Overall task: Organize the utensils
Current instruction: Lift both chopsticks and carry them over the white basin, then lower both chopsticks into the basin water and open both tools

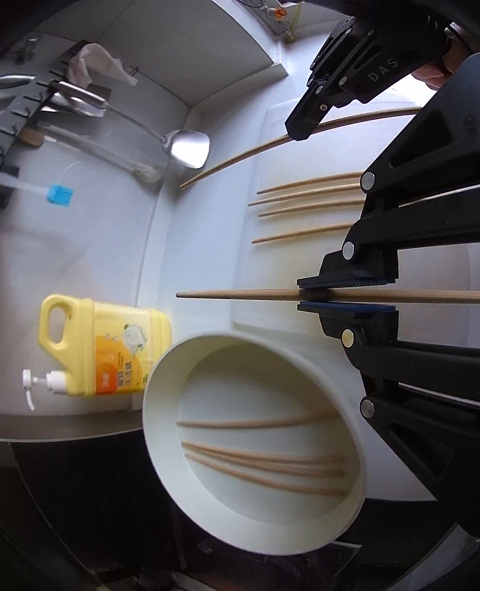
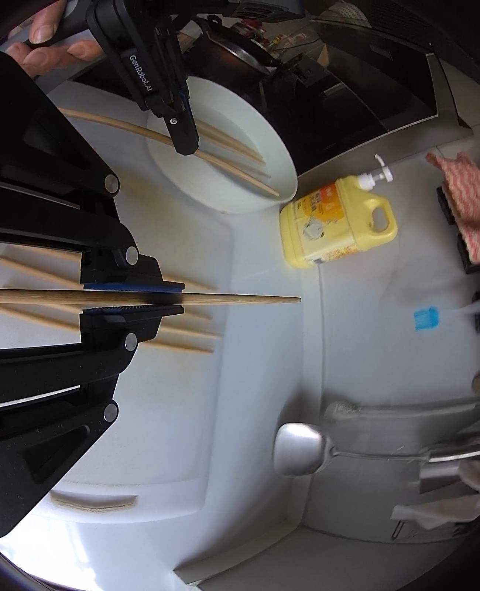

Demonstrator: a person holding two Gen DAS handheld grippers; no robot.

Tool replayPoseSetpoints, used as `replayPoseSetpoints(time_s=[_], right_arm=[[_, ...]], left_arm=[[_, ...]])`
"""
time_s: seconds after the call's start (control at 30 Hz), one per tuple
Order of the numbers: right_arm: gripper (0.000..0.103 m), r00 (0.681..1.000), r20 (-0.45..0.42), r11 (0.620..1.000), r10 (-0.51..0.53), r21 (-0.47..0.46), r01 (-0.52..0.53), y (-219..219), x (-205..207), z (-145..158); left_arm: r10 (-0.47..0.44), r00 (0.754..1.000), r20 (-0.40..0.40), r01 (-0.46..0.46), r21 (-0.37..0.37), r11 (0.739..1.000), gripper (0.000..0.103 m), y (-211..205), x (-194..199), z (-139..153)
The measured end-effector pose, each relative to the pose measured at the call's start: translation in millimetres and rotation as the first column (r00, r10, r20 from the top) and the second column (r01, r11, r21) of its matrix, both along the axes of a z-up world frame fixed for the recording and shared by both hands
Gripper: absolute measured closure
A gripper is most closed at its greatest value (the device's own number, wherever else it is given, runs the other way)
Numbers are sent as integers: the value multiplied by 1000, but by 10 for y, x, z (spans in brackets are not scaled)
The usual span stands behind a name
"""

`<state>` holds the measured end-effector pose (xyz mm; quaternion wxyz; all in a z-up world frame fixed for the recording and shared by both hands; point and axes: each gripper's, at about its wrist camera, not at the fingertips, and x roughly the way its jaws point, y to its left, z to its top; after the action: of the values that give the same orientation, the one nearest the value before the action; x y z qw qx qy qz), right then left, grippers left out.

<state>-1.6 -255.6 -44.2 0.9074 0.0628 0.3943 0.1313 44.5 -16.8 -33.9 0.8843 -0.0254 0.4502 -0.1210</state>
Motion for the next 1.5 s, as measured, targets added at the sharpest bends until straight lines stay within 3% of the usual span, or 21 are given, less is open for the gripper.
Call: replayPoseSetpoints(time_s=[0.3, 0.57, 0.77, 1.1, 1.5], right_arm=[[97, 982, 76, 983, 171, 50, -175, 1070, 518, 464], [97, 968, 18, 964, 250, 89, -250, 2002, 1058, 318], [97, 971, -94, 973, 222, 80, -215, 2310, 1284, -9], [97, 964, -212, 987, 162, 53, -155, 2433, 1436, -309], [97, 957, -248, 988, 152, 34, -148, 2415, 1434, -433]], left_arm=[[153, 986, 62, -152, -23, 988, 96, 1084, 420, 395], [193, 981, 5, -193, -36, 981, 96, 1774, 978, 234], [155, 985, -72, -158, -50, 986, 96, 1839, 1224, -74], [124, 984, -127, -132, -51, 990, 96, 1802, 1441, -393], [115, 978, -173, -122, -28, 992, 95, 1742, 1520, -612]])
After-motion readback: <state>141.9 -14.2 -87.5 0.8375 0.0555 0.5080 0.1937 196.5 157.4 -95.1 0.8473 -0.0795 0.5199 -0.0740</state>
